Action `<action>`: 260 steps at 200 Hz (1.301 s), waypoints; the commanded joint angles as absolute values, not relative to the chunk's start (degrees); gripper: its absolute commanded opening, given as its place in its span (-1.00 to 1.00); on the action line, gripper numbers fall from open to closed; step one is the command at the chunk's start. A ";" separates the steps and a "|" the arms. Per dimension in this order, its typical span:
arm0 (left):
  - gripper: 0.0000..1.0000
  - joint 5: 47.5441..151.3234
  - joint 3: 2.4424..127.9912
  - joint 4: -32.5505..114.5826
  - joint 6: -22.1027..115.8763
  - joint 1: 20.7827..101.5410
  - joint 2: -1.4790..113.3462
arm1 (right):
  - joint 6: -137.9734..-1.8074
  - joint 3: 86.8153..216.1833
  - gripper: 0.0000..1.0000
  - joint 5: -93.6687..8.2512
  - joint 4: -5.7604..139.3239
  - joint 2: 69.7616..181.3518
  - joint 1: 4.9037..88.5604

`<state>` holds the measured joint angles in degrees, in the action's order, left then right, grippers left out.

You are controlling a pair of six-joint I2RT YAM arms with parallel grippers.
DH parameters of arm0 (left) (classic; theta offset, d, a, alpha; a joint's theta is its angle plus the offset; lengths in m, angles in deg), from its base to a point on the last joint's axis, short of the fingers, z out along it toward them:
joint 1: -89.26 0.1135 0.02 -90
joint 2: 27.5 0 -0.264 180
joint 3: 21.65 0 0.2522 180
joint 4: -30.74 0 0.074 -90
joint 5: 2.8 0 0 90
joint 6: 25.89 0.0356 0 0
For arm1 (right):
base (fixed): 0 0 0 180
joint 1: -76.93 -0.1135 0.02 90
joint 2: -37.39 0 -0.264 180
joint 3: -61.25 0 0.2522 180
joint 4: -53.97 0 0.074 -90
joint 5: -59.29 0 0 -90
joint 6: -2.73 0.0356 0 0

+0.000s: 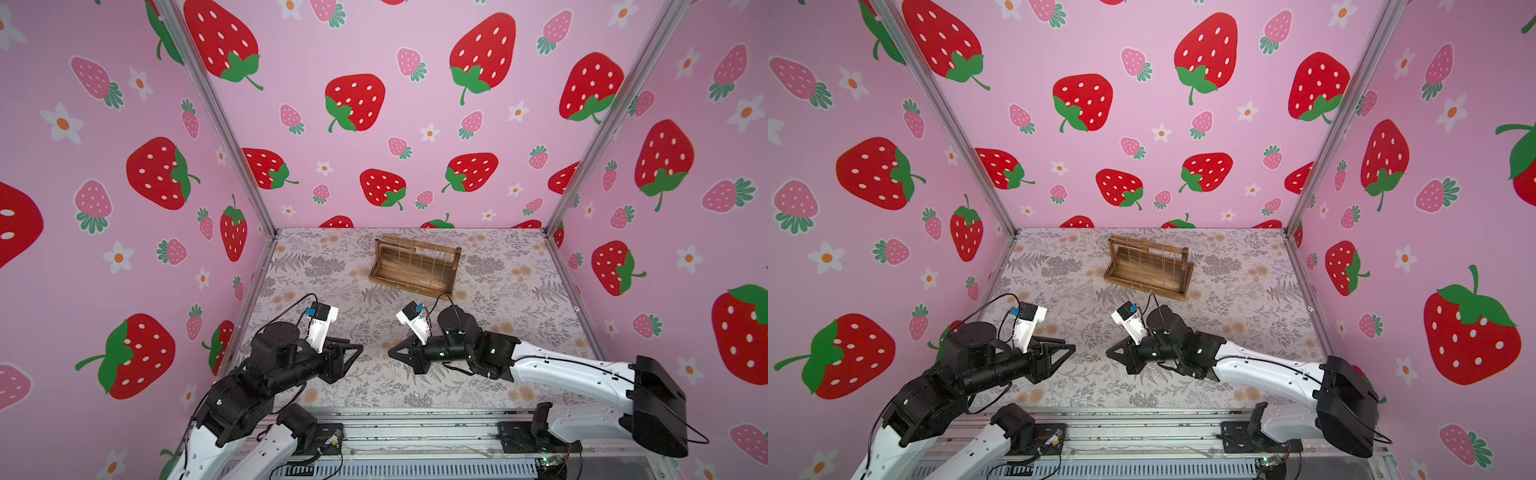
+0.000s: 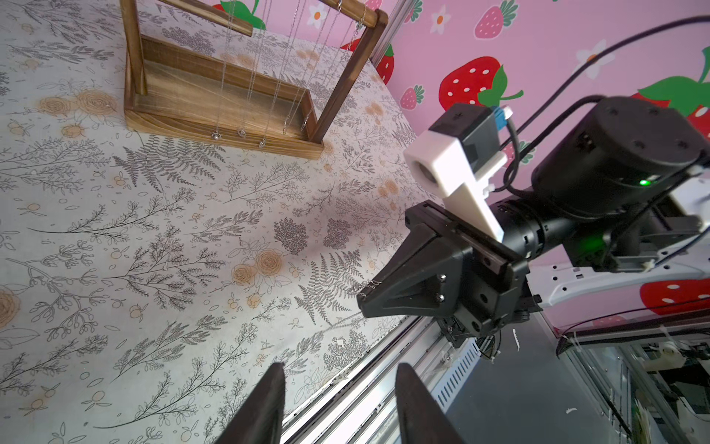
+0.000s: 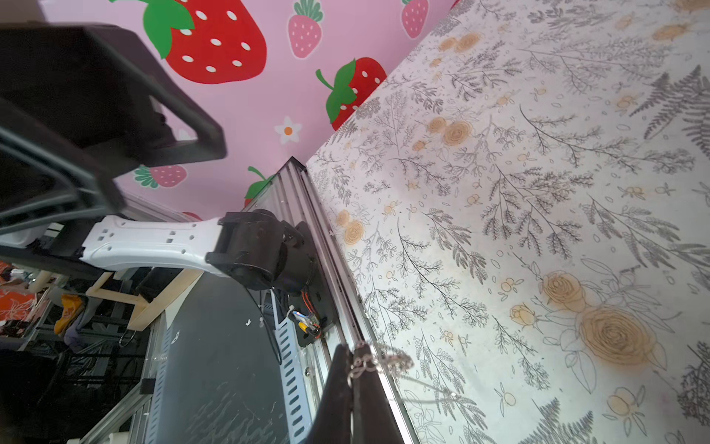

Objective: Take the necklace off the jewelry display stand
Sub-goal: Place the necklace at the center of the board.

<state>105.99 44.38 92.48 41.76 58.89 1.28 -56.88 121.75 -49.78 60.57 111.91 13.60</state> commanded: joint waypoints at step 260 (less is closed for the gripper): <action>-0.04 110.03 42.57 92.06 42.12 58.95 0.70 | -48.52 133.59 -1.00 -37.60 59.35 139.17 18.64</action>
<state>108.79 42.92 92.40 41.43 58.89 -0.08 -50.11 131.21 -37.61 59.94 135.67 15.81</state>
